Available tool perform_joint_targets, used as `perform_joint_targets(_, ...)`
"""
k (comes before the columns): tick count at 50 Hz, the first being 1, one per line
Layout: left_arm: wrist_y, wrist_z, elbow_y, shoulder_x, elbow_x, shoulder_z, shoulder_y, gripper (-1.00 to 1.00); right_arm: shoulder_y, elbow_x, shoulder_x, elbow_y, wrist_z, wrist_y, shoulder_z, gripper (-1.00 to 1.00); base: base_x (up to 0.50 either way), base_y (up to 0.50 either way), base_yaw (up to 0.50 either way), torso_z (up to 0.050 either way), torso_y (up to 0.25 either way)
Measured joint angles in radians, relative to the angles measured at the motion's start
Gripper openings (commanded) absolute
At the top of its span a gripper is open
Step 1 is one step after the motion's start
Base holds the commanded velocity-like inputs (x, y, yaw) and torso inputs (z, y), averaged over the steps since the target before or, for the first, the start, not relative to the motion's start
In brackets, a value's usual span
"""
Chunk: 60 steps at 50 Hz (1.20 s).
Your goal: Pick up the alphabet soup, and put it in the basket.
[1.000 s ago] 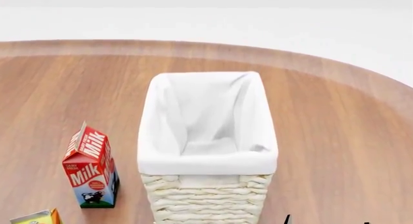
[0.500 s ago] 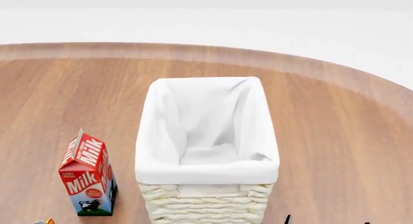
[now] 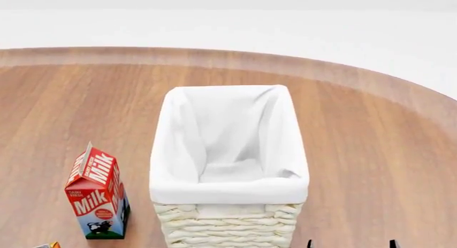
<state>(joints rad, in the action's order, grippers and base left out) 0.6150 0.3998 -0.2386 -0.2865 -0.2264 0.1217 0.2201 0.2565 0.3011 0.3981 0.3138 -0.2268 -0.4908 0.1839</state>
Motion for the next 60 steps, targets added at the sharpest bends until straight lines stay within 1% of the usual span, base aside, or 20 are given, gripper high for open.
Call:
perform_joint_targets(15, -0.012, 0.007, 0.015, 0.003, 0.013, 0.008, -0.014, 1.0, -0.021, 0.201, 0.161, 0.016, 0.191, 0.079, 0.071, 1.0, 0.0, 0.0, 0.0, 0.0, 0.0)
perform_joint_targets(29, -0.025, 0.011, 0.026, 0.002, 0.014, 0.016, -0.024, 1.0, -0.061, 0.342, 0.272, 0.033, 0.367, 0.171, 0.158, 1.0, 0.0, 0.0, 0.0, 0.0, 0.0)
perform_joint_targets(49, -0.044, 0.018, 0.022, -0.005, 0.012, 0.023, -0.029, 1.0, -0.109, 0.467, 0.353, 0.072, 0.556, 0.246, 0.245, 1.0, 0.0, 0.0, 0.0, 0.0, 0.0)
perform_joint_targets(60, -0.047, 0.021, 0.019, -0.009, 0.014, 0.027, -0.028, 1.0, -0.117, 0.468, 0.375, 0.082, 0.643, 0.265, 0.294, 1.0, 0.0, 0.0, 0.0, 0.0, 0.0)
